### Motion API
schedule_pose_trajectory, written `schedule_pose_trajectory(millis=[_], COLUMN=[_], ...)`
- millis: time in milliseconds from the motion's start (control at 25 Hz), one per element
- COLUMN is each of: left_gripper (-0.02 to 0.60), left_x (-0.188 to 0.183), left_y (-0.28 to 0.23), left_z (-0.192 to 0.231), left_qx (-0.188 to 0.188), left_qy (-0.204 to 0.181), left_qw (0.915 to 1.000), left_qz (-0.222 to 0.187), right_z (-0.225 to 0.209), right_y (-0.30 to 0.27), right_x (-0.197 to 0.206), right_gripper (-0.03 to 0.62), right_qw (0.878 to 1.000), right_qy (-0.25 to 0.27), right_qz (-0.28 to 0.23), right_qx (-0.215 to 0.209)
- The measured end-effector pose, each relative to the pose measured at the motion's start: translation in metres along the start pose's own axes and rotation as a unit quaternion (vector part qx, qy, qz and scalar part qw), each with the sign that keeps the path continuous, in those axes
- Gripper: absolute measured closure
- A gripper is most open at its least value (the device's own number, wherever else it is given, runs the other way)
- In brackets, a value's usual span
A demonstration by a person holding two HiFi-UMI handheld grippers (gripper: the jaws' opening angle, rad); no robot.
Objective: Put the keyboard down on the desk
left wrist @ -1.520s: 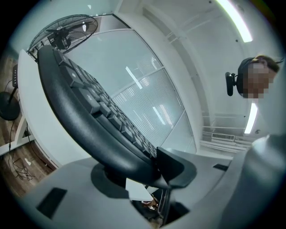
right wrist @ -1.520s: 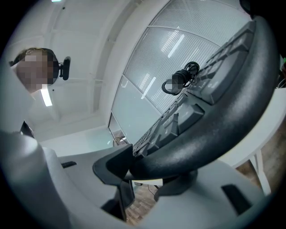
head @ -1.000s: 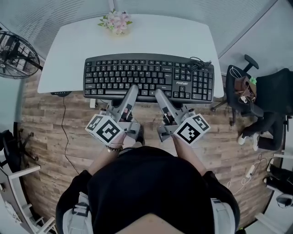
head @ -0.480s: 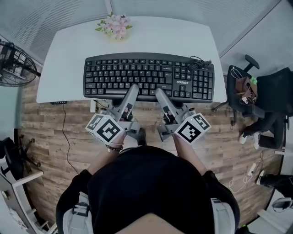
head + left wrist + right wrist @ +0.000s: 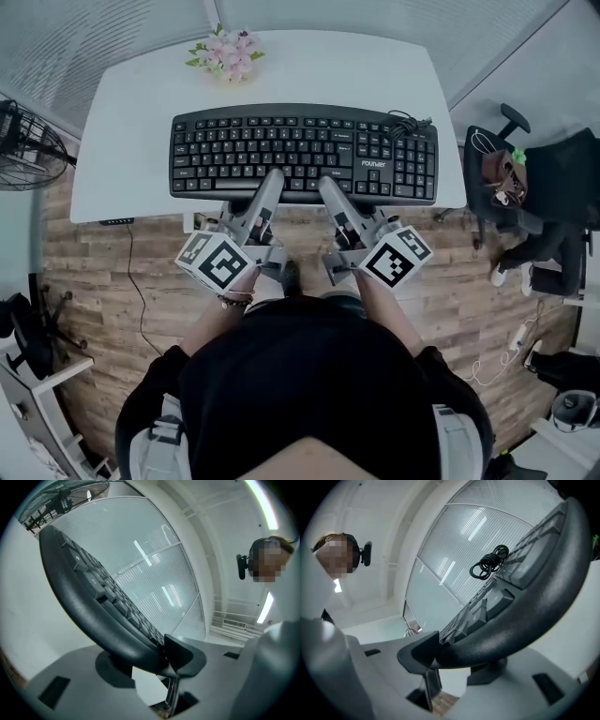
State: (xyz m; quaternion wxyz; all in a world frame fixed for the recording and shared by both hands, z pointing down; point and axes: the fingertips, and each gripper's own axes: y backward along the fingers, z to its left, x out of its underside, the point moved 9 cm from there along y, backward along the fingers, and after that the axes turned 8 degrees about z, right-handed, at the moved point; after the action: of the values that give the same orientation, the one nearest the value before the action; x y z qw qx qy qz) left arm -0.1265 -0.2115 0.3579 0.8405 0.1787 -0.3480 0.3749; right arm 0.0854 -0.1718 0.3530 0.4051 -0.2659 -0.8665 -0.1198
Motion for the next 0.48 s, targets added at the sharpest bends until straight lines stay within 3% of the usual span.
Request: schedule_pose_trajectory(millis=[480], left_gripper=[0.397], left_x=[0.005], left_y=[-0.012], left_z=[-0.004], left_qx=[-0.019], left_qy=[0.009], left_qw=[0.9996], left_qz=[-0.017], right_z=[-0.014], right_y=[-0.004], right_x=[-0.016], right_gripper=[0.414], right_qw=[0.999], right_qy=[0.001], right_qz=[0.029], right_qx=[-0.016])
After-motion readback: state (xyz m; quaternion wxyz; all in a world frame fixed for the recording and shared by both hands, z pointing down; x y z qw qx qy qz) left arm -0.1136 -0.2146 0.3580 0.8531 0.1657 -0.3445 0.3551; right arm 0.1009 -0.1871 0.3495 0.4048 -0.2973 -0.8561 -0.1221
